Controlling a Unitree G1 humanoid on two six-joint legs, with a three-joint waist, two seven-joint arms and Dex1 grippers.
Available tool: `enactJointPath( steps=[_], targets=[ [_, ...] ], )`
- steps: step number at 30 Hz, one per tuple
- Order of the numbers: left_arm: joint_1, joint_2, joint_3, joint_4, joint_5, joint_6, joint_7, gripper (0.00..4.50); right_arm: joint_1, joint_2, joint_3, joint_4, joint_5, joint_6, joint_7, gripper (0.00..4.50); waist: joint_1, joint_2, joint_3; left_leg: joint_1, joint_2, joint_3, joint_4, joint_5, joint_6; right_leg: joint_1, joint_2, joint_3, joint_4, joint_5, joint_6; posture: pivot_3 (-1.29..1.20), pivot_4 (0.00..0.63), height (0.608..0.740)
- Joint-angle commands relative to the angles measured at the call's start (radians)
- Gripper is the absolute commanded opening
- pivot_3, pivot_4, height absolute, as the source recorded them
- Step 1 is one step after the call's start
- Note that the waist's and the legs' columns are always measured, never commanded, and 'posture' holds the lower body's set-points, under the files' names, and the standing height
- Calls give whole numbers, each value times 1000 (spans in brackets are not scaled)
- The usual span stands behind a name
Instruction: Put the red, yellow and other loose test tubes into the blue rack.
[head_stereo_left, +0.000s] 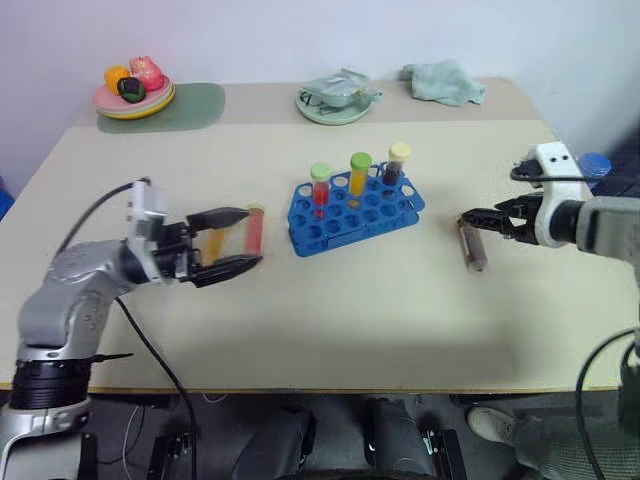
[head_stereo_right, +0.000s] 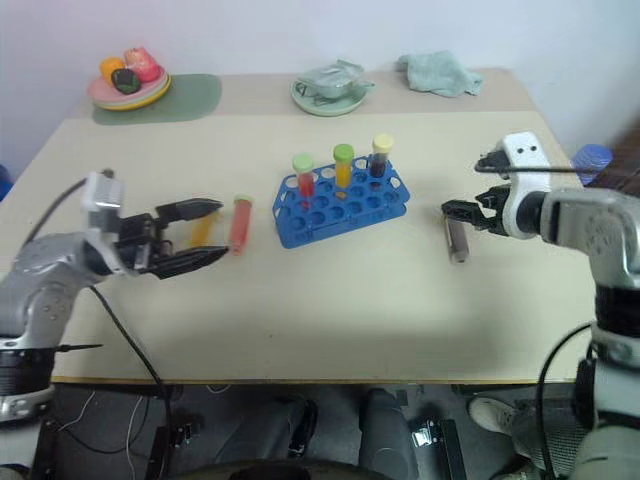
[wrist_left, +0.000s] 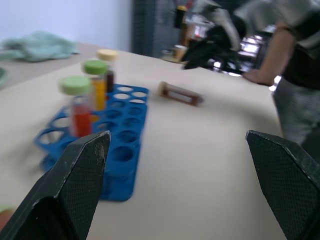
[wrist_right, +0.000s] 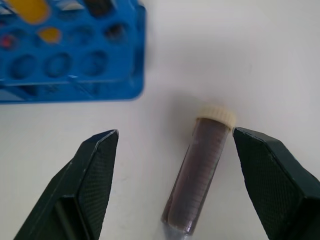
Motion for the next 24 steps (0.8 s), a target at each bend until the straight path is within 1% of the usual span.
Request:
enactJointPath(
  steps=[1, 4, 8, 10, 13, 17, 24],
  targets=[
    [-43, -13, -48, -18, 30, -31, -27, 4445, -140, 9, 113, 207, -80, 7, 53, 3744, 0, 0, 0, 0, 0, 0, 0, 0, 0, 0, 0, 0, -1, 0, 0, 0, 150, 740],
    [-72, -22, -85, -10, 49, -47, -59, 4445, -267, 33, 206, 415, -154, -29, 111, 3744, -1, 0, 0, -1, 0, 0, 0, 0, 1, 0, 0, 0, -3, 0, 0, 0, 150, 740],
    [-115, -29, -121, 4, 68, -49, -88, 4445, -383, 62, 304, 615, -245, -97, 208, 3744, -2, 0, 1, -1, 0, 0, -1, -1, 1, 0, 0, 0, -4, 0, 1, 0, 150, 740],
    [-135, -34, -139, 6, 73, -45, -101, 4445, -425, 77, 344, 700, -294, -139, 254, 3744, -3, 0, 1, -1, 0, 1, -1, -1, 1, 0, 0, 0, -5, 1, 1, 0, 150, 740],
    [-148, -15, -177, -6, 79, -26, -149, 4445, -465, 107, 392, 812, -366, -209, 315, 3744, -3, 0, 1, -1, 0, 1, -1, -1, 1, 0, 0, 0, -5, 1, 1, 0, 150, 740],
    [-152, 13, -207, -8, 111, -21, -172, 4445, -493, 146, 411, 906, -436, -262, 364, 3744, -9, 0, 1, -1, 0, 1, -1, -1, 1, 0, 1, 0, -4, 1, 1, 0, 150, 740],
    [-158, 10, -219, -18, 131, -3, -149, 4445, -518, 198, 387, 1022, -519, -330, 389, 3744, -28, 1, 1, -1, 0, 0, 0, 0, 1, -1, 1, 0, -2, 1, 1, 0, 150, 740]
  ],
)
